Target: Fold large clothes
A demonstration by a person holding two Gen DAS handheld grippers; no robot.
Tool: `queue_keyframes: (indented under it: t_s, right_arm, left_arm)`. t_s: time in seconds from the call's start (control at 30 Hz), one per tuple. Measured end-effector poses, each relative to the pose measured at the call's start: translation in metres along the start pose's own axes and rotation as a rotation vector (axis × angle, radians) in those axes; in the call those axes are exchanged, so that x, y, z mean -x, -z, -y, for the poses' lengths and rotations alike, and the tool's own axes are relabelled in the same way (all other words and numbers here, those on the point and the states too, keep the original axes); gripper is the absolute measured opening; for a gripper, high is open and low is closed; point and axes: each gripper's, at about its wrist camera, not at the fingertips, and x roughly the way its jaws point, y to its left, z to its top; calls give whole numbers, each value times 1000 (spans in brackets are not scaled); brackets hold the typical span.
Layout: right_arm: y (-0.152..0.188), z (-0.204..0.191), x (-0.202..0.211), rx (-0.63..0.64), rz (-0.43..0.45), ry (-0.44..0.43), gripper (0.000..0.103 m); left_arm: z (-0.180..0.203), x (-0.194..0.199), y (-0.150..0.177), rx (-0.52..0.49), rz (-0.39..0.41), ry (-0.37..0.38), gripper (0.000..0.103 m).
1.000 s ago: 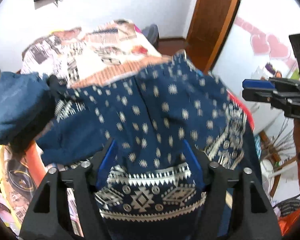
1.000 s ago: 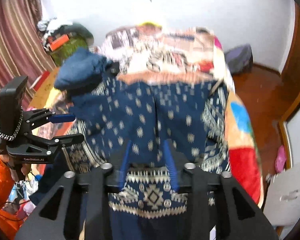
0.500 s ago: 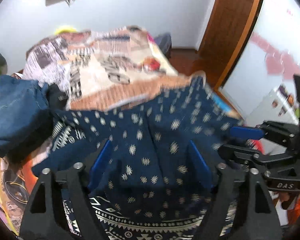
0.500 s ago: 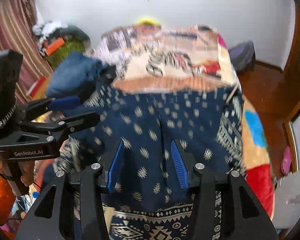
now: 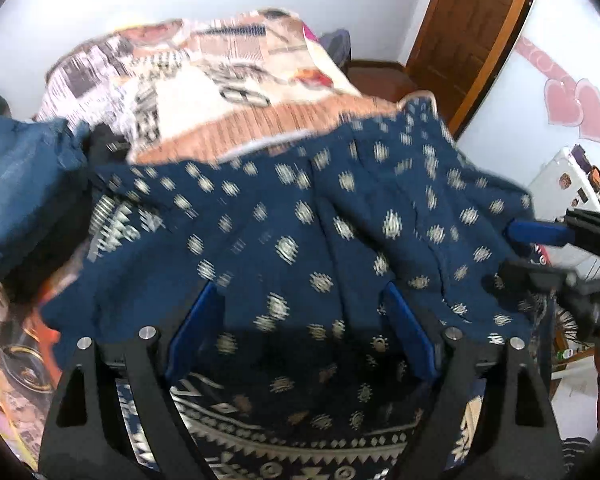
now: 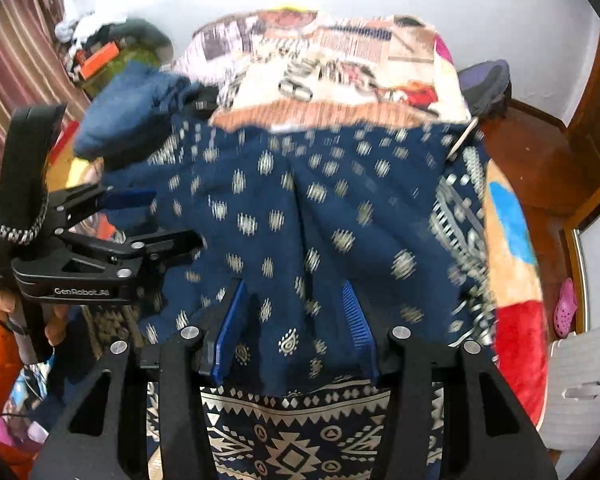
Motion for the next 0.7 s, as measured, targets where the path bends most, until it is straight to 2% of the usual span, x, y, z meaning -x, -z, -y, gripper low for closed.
queue_keyframes:
  t_s: [0.23,0.33,0.4,0.53,0.7]
  right_arm:
    - [-22,27,40,-63,140,15,46]
    - [-30,41,50,-96,184,37,47]
    - [-35,52,50,-125,203,50,49]
    - [-38,74,45,-190,199,75,49]
    - [-36,100,26,-257,155,102,49]
  left_arm:
    - [-44,54,-14,46,157,-79,85]
    - [-73,60,-15,106,180,-129,86]
    - [-93,58,-15,160,170,-141,86]
    - [-139,39,-8,299,121,-120,86]
    - [-166,3,8,361,38,-112,86]
